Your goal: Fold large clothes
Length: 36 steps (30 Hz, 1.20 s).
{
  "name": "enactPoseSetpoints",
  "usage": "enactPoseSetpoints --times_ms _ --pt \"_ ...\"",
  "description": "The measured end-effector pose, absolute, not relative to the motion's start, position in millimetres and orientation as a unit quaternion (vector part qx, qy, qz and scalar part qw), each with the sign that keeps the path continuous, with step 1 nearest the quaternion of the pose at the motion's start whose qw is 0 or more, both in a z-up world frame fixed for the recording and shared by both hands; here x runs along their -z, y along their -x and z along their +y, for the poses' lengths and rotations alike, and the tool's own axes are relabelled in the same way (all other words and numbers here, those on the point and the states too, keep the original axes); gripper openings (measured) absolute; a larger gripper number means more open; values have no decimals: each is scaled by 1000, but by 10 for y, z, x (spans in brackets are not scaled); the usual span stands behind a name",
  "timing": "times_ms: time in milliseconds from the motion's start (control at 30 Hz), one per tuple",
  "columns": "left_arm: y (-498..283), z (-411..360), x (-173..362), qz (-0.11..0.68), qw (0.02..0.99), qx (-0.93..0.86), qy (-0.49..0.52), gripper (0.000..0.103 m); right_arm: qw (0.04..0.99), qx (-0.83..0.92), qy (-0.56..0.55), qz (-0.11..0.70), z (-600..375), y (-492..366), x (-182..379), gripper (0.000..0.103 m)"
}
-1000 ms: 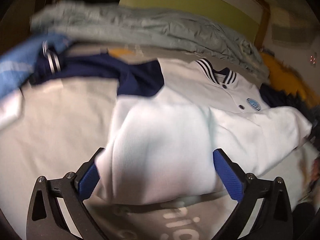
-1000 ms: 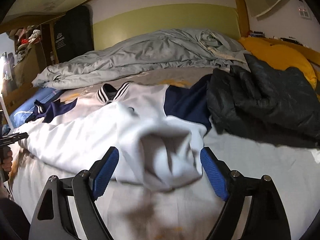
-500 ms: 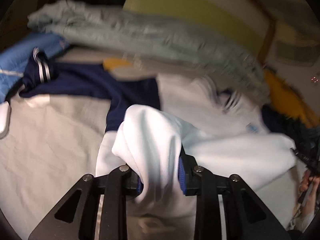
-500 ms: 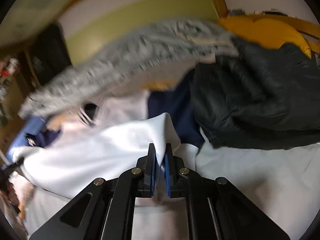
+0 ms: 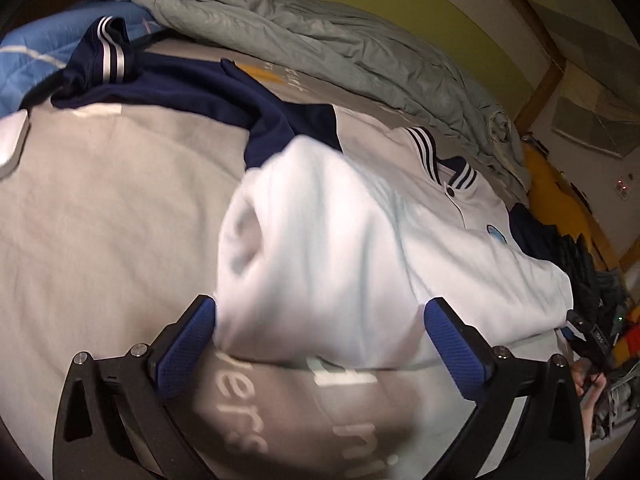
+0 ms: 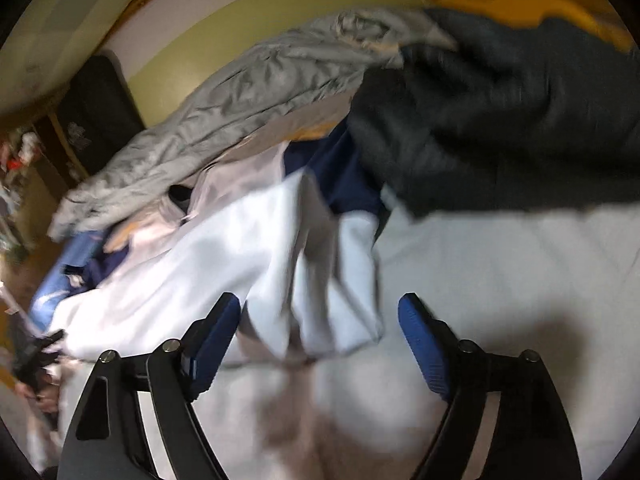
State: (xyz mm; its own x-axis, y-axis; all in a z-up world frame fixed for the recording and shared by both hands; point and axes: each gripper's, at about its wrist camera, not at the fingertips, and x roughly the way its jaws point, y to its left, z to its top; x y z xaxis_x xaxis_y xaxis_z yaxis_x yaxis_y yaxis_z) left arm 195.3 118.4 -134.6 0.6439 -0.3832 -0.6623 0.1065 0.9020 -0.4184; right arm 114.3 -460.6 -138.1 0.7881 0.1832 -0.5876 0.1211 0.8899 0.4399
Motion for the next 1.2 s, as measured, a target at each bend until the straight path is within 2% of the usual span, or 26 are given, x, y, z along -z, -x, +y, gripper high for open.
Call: enactPoseSetpoints --times_ms 100,133,167,200,267,400,567,667,733,833,900,967,1100,1167,1200 --pt "-2067 1131 1384 406 885 127 189 102 917 -53 -232 319 -4546 -1301 1430 98" --pt "-2119 1117 1370 410 884 117 192 94 910 -66 -239 332 -4531 -1409 1446 96" --pt "-2133 1120 1367 407 884 110 200 52 908 -61 -243 336 -4508 -1467 1427 74" --pt "-2146 1104 1378 408 875 133 223 23 907 -57 -246 336 -4467 -1515 1400 61" --pt "-2029 1070 1296 382 888 118 227 17 916 -40 -231 325 -4343 -1561 1343 31" --pt "-1552 1074 946 317 921 125 189 14 936 -38 -202 287 -4184 -1361 1098 24" --pt "-898 1309 647 258 947 108 161 13 937 -84 -192 281 -4078 -1017 868 23" --pt "-903 1365 809 298 935 120 152 14 932 -66 -157 320 -3893 -883 932 24" --pt "-1016 1220 1012 327 935 97 96 17 931 -25 -127 342 -3814 -859 1080 26" --pt "-1077 1045 1193 316 947 57 18 38 936 10 -96 338 -3739 -863 1222 34" --pt "-1050 1055 1222 302 953 37 12 57 940 19 -88 330 -3727 -840 1206 39" --pt "-1065 1088 1199 303 952 36 22 69 942 28 -80 324 -3748 -805 1180 50" --pt "-990 1117 1024 277 958 57 38 76 948 40 -79 305 -3863 -663 1071 63" --pt "-904 1070 864 248 966 63 35 88 951 33 -93 292 -3934 -571 965 77" --pt "-878 1031 788 235 969 65 33 92 952 28 -102 288 -3951 -552 911 77"
